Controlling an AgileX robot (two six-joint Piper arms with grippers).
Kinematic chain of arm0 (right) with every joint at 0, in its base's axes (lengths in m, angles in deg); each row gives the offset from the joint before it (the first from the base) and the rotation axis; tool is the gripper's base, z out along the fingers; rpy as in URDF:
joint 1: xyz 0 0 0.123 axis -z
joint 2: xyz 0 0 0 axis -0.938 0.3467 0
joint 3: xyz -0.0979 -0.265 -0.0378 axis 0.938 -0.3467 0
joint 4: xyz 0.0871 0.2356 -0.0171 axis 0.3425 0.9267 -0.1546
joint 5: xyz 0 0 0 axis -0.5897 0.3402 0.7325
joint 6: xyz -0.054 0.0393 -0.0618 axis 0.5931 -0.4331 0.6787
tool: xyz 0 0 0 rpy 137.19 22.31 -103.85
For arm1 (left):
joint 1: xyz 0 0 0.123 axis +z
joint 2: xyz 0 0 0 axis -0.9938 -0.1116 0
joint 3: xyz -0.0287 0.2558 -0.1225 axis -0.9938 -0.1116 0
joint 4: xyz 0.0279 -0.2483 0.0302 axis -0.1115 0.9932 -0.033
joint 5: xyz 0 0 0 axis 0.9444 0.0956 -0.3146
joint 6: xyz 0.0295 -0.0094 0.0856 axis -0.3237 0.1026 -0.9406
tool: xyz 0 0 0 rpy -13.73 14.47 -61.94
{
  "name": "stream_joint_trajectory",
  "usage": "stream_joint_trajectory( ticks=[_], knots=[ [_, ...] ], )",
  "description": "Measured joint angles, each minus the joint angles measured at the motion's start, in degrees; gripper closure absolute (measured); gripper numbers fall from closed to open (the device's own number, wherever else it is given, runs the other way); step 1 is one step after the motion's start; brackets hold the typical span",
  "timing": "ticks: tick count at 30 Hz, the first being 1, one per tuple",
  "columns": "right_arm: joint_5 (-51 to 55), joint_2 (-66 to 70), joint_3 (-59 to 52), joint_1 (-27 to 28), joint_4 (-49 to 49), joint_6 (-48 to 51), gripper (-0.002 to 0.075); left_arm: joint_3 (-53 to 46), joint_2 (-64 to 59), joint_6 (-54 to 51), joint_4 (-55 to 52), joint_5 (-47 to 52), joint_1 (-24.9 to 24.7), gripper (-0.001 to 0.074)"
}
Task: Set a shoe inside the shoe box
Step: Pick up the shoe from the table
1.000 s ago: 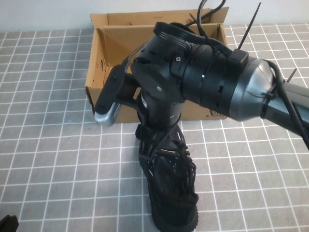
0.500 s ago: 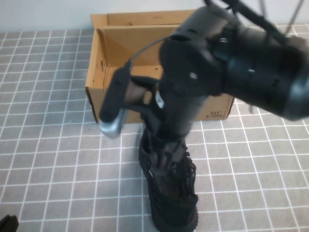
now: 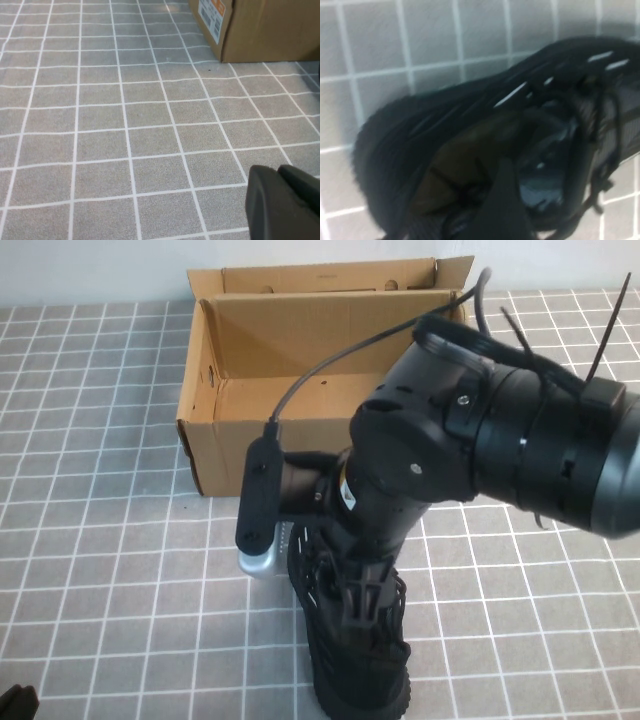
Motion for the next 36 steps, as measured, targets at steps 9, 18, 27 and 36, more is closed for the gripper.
stream_joint_trajectory(
  ticks=[9, 18, 27, 36],
  knots=[
    [-2.26, 4.1, -0.09, 1.93, -3.71, -0.21, 0.0211, 0.0, 0.0, 0.0, 0.0, 0.0, 0.0, 0.0735],
    [-3.63, 5.25, -0.09, 3.51, -4.15, -0.21, 0.0239, 0.0, 0.0, 0.0, 0.0, 0.0, 0.0, 0.0735],
    [-5.17, 6.11, -0.09, 3.51, -3.04, -0.21, 0.0318, 0.0, 0.0, 0.0, 0.0, 0.0, 0.0, 0.0735],
    [-4.51, 6.97, -0.09, 3.51, -1.52, -0.21, 0.0561, 0.0, 0.0, 0.0, 0.0, 0.0, 0.0, 0.0735]
  ],
)
